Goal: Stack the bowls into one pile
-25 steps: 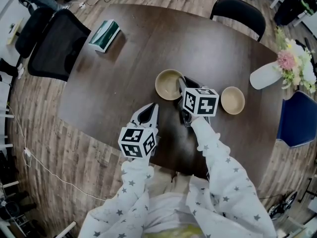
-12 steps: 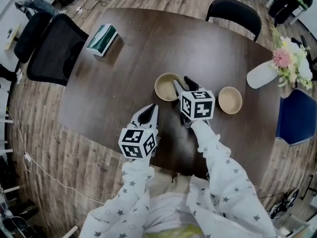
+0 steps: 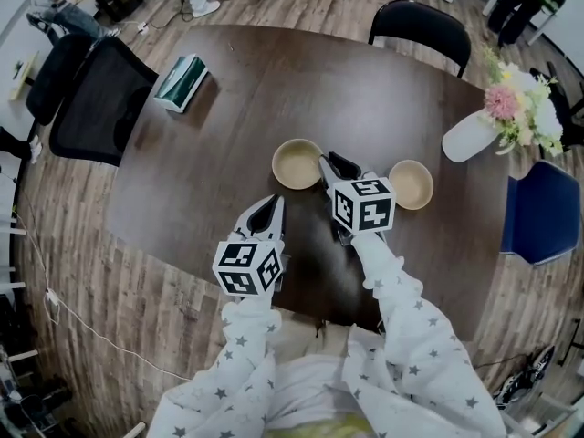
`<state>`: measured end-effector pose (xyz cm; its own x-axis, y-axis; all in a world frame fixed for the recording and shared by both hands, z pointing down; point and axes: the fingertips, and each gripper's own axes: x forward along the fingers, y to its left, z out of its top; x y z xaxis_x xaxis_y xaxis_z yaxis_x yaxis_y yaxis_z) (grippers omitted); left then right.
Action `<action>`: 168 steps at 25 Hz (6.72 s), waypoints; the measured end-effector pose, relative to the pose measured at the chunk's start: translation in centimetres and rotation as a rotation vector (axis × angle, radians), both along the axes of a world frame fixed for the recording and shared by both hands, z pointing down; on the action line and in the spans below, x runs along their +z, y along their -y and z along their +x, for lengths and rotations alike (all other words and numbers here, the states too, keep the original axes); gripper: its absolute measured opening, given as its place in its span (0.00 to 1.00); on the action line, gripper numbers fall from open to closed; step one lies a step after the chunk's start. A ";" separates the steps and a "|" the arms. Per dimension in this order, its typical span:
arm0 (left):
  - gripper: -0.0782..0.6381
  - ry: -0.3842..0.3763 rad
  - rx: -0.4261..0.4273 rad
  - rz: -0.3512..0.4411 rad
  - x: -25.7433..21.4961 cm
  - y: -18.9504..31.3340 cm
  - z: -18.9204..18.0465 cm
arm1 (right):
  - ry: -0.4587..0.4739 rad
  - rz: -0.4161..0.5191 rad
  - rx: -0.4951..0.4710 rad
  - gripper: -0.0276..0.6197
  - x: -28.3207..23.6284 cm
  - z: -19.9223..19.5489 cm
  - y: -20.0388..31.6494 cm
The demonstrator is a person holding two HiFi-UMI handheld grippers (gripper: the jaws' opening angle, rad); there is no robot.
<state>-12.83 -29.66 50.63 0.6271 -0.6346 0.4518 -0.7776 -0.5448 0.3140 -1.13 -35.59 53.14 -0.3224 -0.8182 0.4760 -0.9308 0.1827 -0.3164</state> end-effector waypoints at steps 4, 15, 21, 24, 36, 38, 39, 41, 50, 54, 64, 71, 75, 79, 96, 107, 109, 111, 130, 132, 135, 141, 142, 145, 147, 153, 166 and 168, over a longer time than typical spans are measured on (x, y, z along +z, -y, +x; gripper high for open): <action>0.14 -0.004 0.004 0.007 -0.6 -0.6 1.5 | 0.022 0.017 -0.064 0.11 -0.8 0.4 -1.5; 0.14 -0.021 0.069 0.007 -1.3 -2.7 7.6 | 0.057 0.019 0.022 0.08 -2.1 7.5 -5.1; 0.14 -0.024 0.116 0.005 -1.6 -3.8 10.5 | 0.082 0.010 0.111 0.08 -2.0 11.9 -7.2; 0.14 -0.025 0.141 0.004 -1.6 -4.3 12.0 | 0.080 0.010 0.152 0.08 -1.9 13.9 -8.2; 0.14 -0.026 0.232 -0.016 -0.7 -6.1 16.8 | -0.044 0.001 0.323 0.09 -0.8 20.6 -11.2; 0.14 -0.020 0.243 -0.029 -0.2 -6.5 17.1 | -0.050 -0.009 0.354 0.15 -0.3 21.4 -11.6; 0.14 -0.016 0.248 -0.037 0.1 -6.8 17.2 | -0.044 -0.019 0.364 0.20 0.1 21.6 -11.8; 0.14 -0.010 0.254 -0.050 0.7 -7.2 17.4 | -0.031 -0.049 0.371 0.22 1.1 21.8 -12.0; 0.14 0.009 0.250 -0.088 2.4 -8.3 17.0 | 0.042 -0.169 0.376 0.24 5.2 21.7 -11.6; 0.14 0.008 0.234 -0.084 2.3 -8.4 16.6 | 0.046 -0.182 0.399 0.15 5.4 21.9 -11.5; 0.14 0.006 0.146 -0.055 1.1 -8.9 14.8 | 0.084 -0.162 0.352 0.10 3.8 20.6 -11.9; 0.14 0.001 0.058 -0.006 -0.8 -10.0 12.7 | 0.104 -0.119 0.266 0.10 2.0 18.2 -11.7; 0.14 -0.001 -0.012 0.022 -1.5 -10.6 10.4 | 0.116 -0.077 0.214 0.10 0.9 16.0 -10.6; 0.14 -0.003 -0.068 0.029 -1.6 -10.8 7.7 | 0.105 -0.059 0.154 0.10 0.1 13.1 -9.9; 0.14 0.003 -0.110 -0.002 -1.1 -5.7 -3.4 | 0.102 -0.026 0.180 0.10 -1.4 4.0 -3.5; 0.14 0.005 -0.046 -0.010 -0.7 -1.5 -5.4 | 0.087 -0.037 0.196 0.10 -0.6 0.8 0.5; 0.14 0.006 -0.039 -0.014 -0.5 -1.1 -5.5 | 0.080 -0.044 0.200 0.10 -0.4 0.5 1.0; 0.14 0.008 -0.035 -0.020 -0.2 -0.8 -5.7 | 0.083 -0.057 0.195 0.10 0.3 0.2 1.3; 0.14 0.006 0.001 -0.048 1.2 0.5 -5.9 | -0.077 -0.079 0.120 0.10 2.3 -1.2 2.2; 0.14 0.006 0.007 -0.046 1.2 0.5 -5.8 | -0.082 -0.079 0.120 0.11 2.3 -1.2 2.1; 0.14 0.006 0.020 -0.043 1.0 0.5 -5.6 | -0.079 -0.065 0.132 0.19 2.0 -1.2 2.1; 0.14 0.001 0.044 -0.028 0.4 0.2 -5.7 | -0.080 -0.025 0.172 0.28 1.0 -1.0 1.7; 0.14 0.001 0.049 -0.024 0.3 0.2 -5.7 | -0.075 -0.020 0.178 0.28 0.9 -0.9 1.5; 0.14 -0.002 0.058 -0.008 -0.1 0.2 -5.8 | -0.057 -0.007 0.205 0.28 0.4 -0.5 0.9; 0.14 -0.008 0.058 0.005 -0.6 0.1 -6.0 | -0.052 0.005 0.210 0.28 -0.2 -0.4 0.4; 0.14 -0.026 0.053 0.058 -2.9 0.0 -6.1 | -0.065 0.050 0.180 0.14 -2.3 -0.8 -1.6; 0.14 -0.055 0.066 0.214 -8.7 -2.1 -4.6 | 0.054 0.256 0.018 0.08 -9.6 -1.6 -6.3; 0.14 -0.056 0.067 0.232 -9.5 -2.6 -4.6 | 0.072 0.280 0.011 0.08 -10.6 -1.3 -7.1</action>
